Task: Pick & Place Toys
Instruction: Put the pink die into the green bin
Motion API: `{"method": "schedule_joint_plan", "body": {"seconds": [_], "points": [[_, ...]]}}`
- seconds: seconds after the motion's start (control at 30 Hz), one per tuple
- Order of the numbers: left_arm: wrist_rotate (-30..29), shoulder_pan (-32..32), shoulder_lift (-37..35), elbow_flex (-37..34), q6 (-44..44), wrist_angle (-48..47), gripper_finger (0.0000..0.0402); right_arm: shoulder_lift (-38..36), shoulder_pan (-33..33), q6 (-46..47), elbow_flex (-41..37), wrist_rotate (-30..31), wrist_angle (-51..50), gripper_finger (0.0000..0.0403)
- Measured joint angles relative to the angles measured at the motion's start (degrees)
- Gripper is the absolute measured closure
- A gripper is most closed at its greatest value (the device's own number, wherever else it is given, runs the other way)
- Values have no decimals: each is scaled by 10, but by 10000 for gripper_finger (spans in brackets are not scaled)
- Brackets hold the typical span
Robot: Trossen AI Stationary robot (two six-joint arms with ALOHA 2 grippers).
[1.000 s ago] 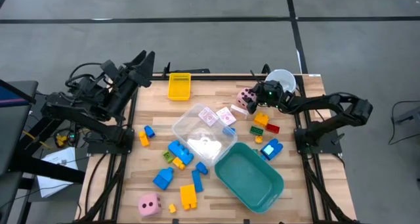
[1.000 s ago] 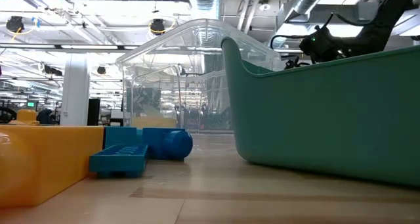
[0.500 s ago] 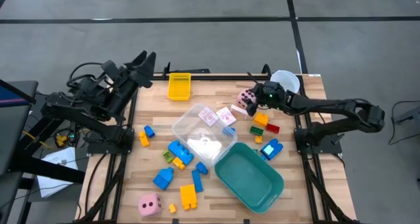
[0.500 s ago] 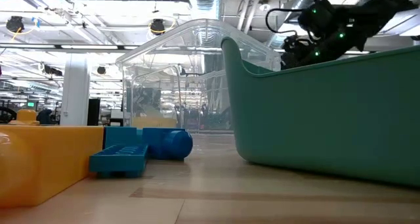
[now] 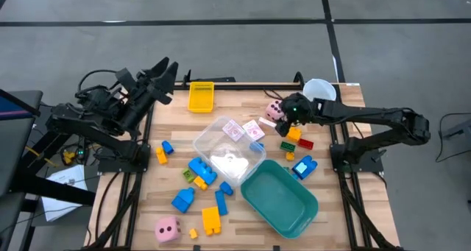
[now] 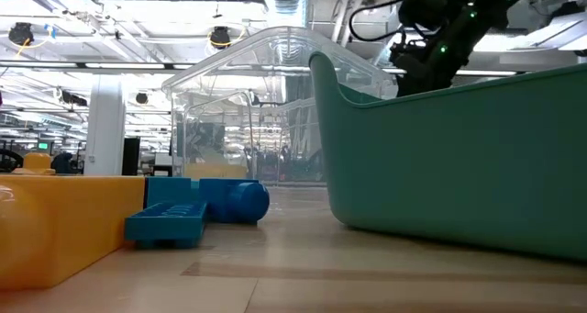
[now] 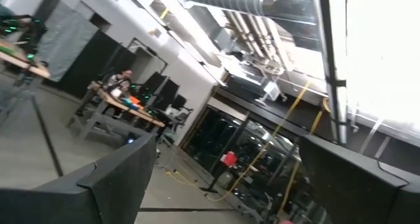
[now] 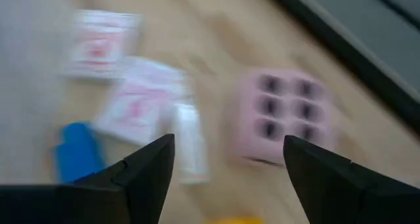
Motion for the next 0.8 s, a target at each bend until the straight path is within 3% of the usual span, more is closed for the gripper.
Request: {"method": "schedule_joint_plan", "body": {"seconds": [0.07,0.27,0.5,0.8], "points": [[15,-5,0,0,0,-3,28,0,-7,20,16,33,-27,126],[22,-18,0,0,1,-3,27,17,-33,36,71,20,-48,126],[22,-18,0,0,0,-3,27,164,-52,40,194,16,-184,126],[39,-18,0,0,0,-3,27,306,-24,39,296,34,-262,126]]}}
